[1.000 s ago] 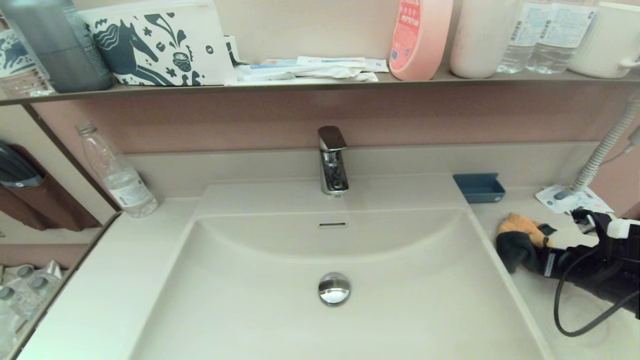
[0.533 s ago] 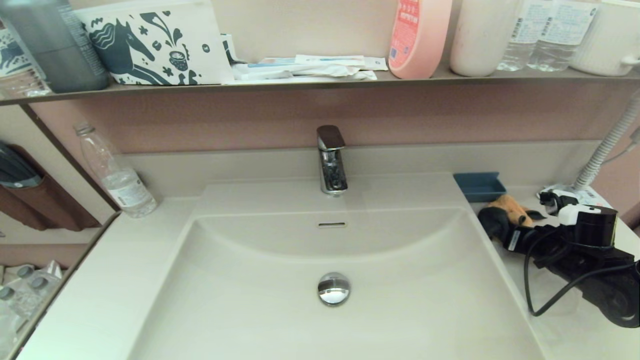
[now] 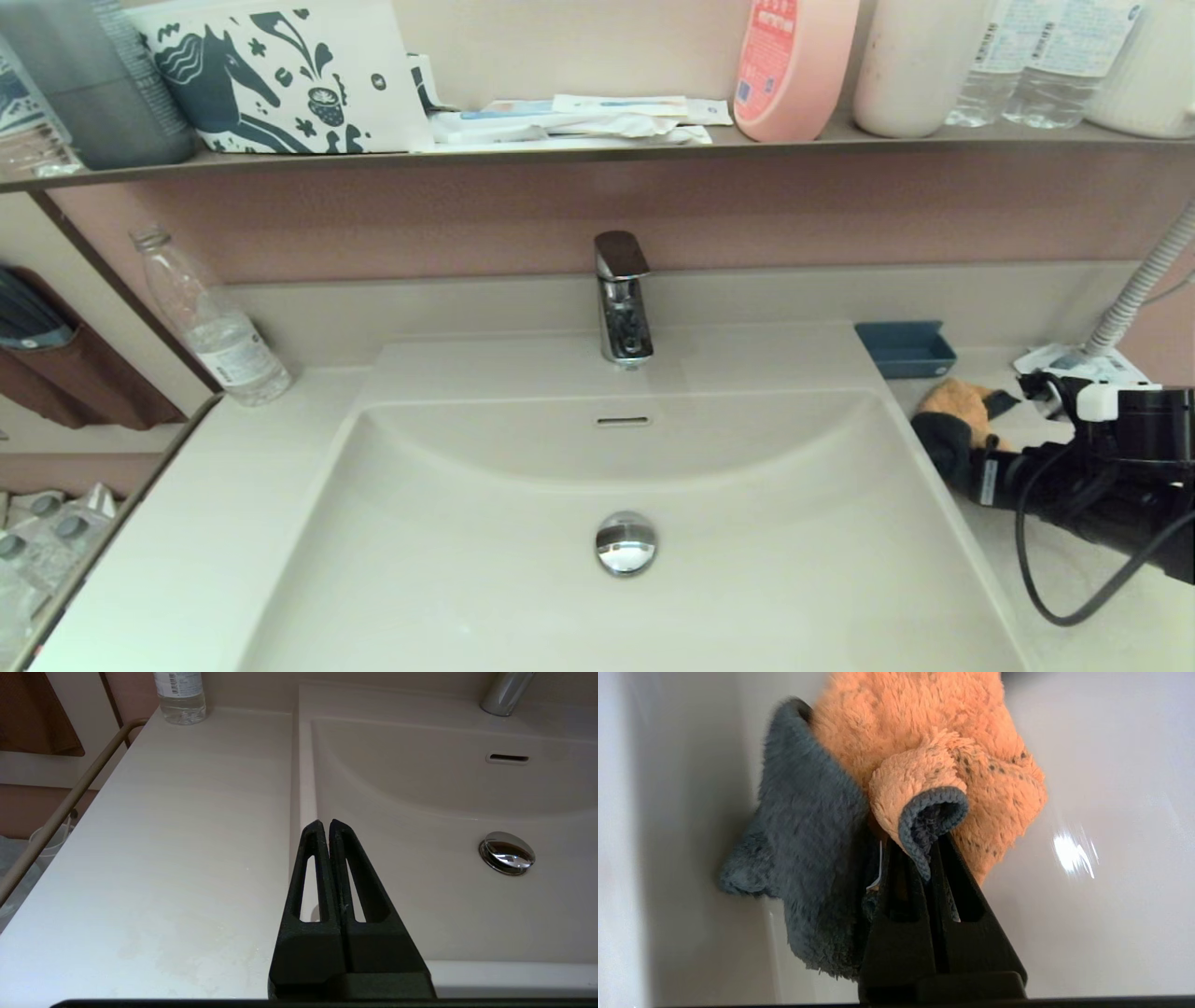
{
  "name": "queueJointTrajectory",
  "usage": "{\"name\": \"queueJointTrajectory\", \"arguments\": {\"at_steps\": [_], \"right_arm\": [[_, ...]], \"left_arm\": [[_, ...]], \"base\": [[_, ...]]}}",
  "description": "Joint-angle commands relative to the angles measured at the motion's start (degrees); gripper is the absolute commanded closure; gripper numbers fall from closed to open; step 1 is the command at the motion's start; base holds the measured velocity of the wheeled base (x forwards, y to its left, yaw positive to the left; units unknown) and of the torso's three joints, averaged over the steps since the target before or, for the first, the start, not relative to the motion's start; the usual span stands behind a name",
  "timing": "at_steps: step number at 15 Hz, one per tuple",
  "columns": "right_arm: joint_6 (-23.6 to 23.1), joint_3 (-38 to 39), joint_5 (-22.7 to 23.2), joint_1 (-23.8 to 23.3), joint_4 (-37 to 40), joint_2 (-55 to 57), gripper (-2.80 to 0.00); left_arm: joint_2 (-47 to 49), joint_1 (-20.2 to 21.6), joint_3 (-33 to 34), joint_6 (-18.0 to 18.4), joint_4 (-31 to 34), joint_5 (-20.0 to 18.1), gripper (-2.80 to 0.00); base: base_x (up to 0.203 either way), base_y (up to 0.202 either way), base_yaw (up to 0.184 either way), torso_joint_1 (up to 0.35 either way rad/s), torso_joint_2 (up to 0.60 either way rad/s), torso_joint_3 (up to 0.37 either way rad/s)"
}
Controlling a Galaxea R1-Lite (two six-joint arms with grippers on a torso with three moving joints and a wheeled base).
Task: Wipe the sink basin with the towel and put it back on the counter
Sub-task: Wipe the sink
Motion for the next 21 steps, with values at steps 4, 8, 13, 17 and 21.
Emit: {"name": "queueJointTrajectory", "arguments": {"at_steps": [4,8,13,17,21], "right_arm": [[-3.7,0.3,-0.5,-4.2,33.0,-17.7,0.00],[-11.7,0.3,-0.7,-11.2,49.5,-27.7,0.00],[-17.6,-0.3,-2.6,-20.7,51.2,-28.2,0.00],[-17.0,-1.6,-2.2,-26.2,42.2,-21.7,0.00],[-13.4,-1.6,-0.8,-25.7,35.1,-13.1,0.00]], "left_arm": [[0.1,0.0,0.0,-0.1,0.0,0.0,0.00],[0.1,0.0,0.0,-0.1,0.0,0.0,0.00],[0.1,0.0,0.0,-0.1,0.0,0.0,0.00],[0.0,0.0,0.0,-0.1,0.0,0.0,0.00],[0.0,0.0,0.0,-0.1,0.0,0.0,0.00]], "base": [[0.000,0.000,0.000,0.000,0.00,0.000],[0.000,0.000,0.000,0.000,0.00,0.000],[0.000,0.000,0.000,0.000,0.00,0.000],[0.000,0.000,0.000,0.000,0.00,0.000],[0.000,0.000,0.000,0.000,0.00,0.000]]}}
